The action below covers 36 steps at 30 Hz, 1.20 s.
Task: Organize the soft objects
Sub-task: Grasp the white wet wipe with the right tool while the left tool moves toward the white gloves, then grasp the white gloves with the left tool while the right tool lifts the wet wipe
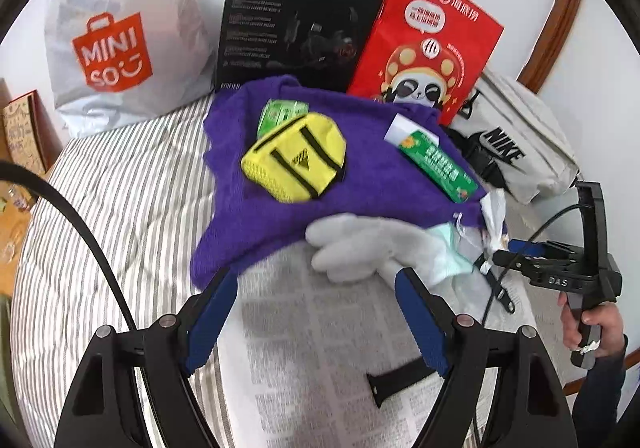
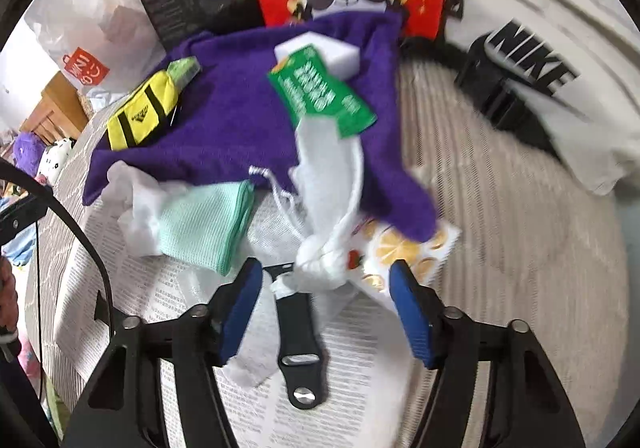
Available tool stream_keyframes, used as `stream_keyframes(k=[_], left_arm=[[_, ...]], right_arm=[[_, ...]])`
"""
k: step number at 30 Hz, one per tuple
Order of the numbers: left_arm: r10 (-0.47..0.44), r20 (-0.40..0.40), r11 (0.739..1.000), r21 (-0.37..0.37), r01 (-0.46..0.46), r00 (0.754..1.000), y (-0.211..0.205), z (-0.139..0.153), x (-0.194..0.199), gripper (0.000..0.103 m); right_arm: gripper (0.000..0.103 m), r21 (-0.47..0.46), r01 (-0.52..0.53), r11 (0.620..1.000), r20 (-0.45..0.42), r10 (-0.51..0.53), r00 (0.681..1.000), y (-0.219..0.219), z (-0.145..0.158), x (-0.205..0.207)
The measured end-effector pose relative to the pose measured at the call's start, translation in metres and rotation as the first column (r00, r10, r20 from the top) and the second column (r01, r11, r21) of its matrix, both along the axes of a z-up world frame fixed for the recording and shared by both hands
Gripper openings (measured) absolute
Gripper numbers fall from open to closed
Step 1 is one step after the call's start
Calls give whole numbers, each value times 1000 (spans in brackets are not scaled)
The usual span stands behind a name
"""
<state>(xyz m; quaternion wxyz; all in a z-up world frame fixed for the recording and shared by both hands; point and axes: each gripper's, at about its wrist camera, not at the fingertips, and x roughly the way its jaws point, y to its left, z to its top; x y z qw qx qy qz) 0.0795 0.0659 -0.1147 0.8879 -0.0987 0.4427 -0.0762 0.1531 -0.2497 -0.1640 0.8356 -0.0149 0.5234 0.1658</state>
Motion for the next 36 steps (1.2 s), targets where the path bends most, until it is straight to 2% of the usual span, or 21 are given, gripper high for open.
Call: stream_keyframes(k=[3,5,7,10,15,21,25,29,33,36], left_arm=[[11,-9,1000,-1,-11,1000,-2,-4,-7,80],[17,-15,1000,-4,-17,1000,-3,-6,-12,80],[21,-21,1000,-3,-21,1000,-4,-9,-15,80],[25,-19,1000,-6,-25,1000,-6,-11,-17,80],[9,4,999,-31,-9,1000,-14,-15,-12,80],[-47,27,998,-37,48,999,-37,-19,9,80],[-69,59,998,0,69,996,-56,-19,24,80],[-109,35,994,-20,109,993,-73,-25,43,80],[-130,11,991,34,130,991,-99,-36,52,80],[-129,-7,983,131,129,992,-120,-45,56,80]], right_arm=[[54,-19,3,1000,20,-3,1000,8,-10,3],[28,-53,-3,999,57,6,998,14,-13,2],[20,-37,-14,999,67,16,998,13,-12,0],[20,3,-36,999,71,36,997,9,-4,-7],[20,10,-46,999,90,44,995,3,10,-25],[20,55,-32,998,110,25,994,-10,31,-45],[20,66,-22,998,115,14,993,-17,38,-59],[20,72,-18,997,110,10,994,-21,38,-64],[20,87,-3,996,88,-5,996,-26,31,-64],[20,85,3,996,72,-9,997,-30,25,-64]])
